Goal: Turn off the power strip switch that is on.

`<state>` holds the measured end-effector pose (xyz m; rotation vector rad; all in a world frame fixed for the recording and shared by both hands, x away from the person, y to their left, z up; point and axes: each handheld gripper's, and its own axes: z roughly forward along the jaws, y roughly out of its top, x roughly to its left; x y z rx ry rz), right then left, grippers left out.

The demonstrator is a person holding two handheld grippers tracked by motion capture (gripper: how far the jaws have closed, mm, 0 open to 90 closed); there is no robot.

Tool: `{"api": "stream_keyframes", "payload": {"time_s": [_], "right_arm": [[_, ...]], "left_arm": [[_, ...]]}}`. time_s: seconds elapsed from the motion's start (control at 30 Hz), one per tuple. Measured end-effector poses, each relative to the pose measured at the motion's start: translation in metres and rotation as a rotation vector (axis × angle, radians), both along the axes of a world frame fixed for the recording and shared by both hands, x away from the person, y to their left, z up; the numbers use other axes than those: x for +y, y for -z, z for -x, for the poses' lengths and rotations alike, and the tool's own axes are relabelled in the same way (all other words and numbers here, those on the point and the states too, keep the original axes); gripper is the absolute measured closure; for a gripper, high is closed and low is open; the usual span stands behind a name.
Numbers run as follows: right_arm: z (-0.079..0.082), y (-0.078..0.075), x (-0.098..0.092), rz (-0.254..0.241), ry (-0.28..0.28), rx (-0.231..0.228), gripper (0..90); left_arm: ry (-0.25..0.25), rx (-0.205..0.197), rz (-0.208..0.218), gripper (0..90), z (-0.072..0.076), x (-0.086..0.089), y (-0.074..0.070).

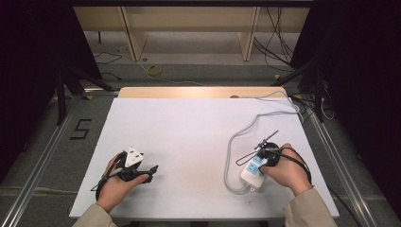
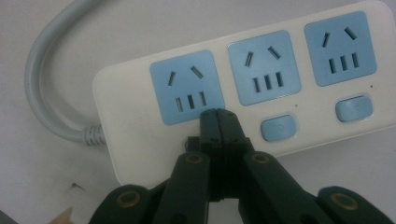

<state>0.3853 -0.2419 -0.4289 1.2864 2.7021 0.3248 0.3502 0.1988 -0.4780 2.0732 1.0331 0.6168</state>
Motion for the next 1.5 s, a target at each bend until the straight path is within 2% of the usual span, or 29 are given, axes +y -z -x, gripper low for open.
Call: {"api": "stream_keyframes", "payload": {"time_s": [0.5, 0.77, 0.8, 0.83, 0.97, 1.13, 1.27, 1.4, 1.47, 1.5], "right_arm": [[-0.001, 0.000, -0.004, -0.024, 0.006, 0.005, 90.0], [-0.001, 0.000, -0.005, -0.038, 0.002, -0.017, 90.0], [-0.001, -0.001, -0.005, -0.034, 0.013, -0.039, 90.0], [-0.001, -0.002, -0.006, -0.025, 0.022, -0.032, 90.0], [0.000, -0.001, -0.011, -0.061, 0.014, -0.042, 90.0], [0.001, -0.003, -0.014, -0.102, 0.028, -0.088, 90.0], [0.001, -0.006, -0.017, -0.152, 0.031, -0.162, 90.0], [0.003, -0.005, -0.020, -0.177, 0.038, -0.195, 90.0], [0.003, -0.003, -0.022, -0.194, 0.036, -0.217, 84.7], [0.004, -0.003, -0.022, -0.203, 0.034, -0.227, 84.8]], "left_arm": [[0.001, 0.001, -0.001, 27.1, 0.000, 0.000, 0.000], [0.003, 0.001, -0.005, 27.1, 0.000, 0.001, 0.000], [0.002, 0.001, -0.002, 27.1, 0.000, 0.000, 0.000], [0.002, 0.002, -0.001, 27.1, 0.000, 0.000, 0.000], [0.003, 0.002, -0.001, 27.1, 0.000, 0.000, 0.000], [0.002, 0.002, -0.001, 27.1, 0.000, 0.000, 0.000], [0.003, 0.002, -0.001, 27.1, 0.000, 0.001, 0.000], [0.003, 0.002, -0.001, 27.1, 0.000, 0.001, 0.001], [0.003, 0.002, 0.001, 27.1, 0.000, 0.001, 0.001], [0.003, 0.003, 0.001, 27.1, 0.000, 0.001, 0.001]]}}
